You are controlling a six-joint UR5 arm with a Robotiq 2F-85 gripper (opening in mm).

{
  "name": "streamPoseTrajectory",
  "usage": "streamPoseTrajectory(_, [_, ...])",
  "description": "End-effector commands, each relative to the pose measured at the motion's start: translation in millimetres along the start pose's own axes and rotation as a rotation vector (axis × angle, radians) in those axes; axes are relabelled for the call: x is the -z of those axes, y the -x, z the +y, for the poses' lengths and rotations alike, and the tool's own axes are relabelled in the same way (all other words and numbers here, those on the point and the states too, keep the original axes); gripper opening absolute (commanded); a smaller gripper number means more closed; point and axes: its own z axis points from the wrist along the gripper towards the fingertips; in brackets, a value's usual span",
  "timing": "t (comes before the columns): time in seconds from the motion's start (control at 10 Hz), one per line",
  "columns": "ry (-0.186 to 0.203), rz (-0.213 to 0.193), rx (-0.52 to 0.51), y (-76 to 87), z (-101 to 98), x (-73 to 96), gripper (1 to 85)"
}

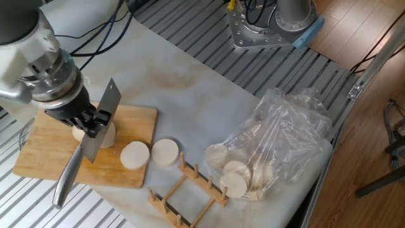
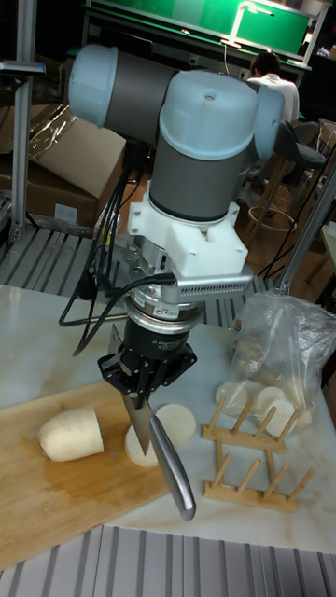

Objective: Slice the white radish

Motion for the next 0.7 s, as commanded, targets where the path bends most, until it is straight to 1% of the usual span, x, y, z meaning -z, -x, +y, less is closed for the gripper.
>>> streamPoseTrajectory(0.0, [0.009,-0.016,-0.106,4.7,2.1,3.5,1.3])
streamPoseTrajectory(0.1, [0.009,-0.018,-0.094,5.1,2.0,3.5,1.3])
streamPoseTrajectory(0.2, [-0.004,-0.008,-0.078,2.3,-7.5,6.6,1.3])
streamPoseTrajectory(0.3, [-0.012,-0.003,-0.069,0.6,-24.6,12.1,1.3])
streamPoseTrajectory(0.4, [-0.006,-0.007,-0.044,2.1,-41.3,16.4,1.3])
streamPoseTrajectory(0.5, [-0.02,-0.013,-0.024,4.0,-55.6,17.1,1.3])
streamPoseTrajectory(0.6, [-0.012,-0.019,-0.012,4.1,-61.6,13.0,1.3])
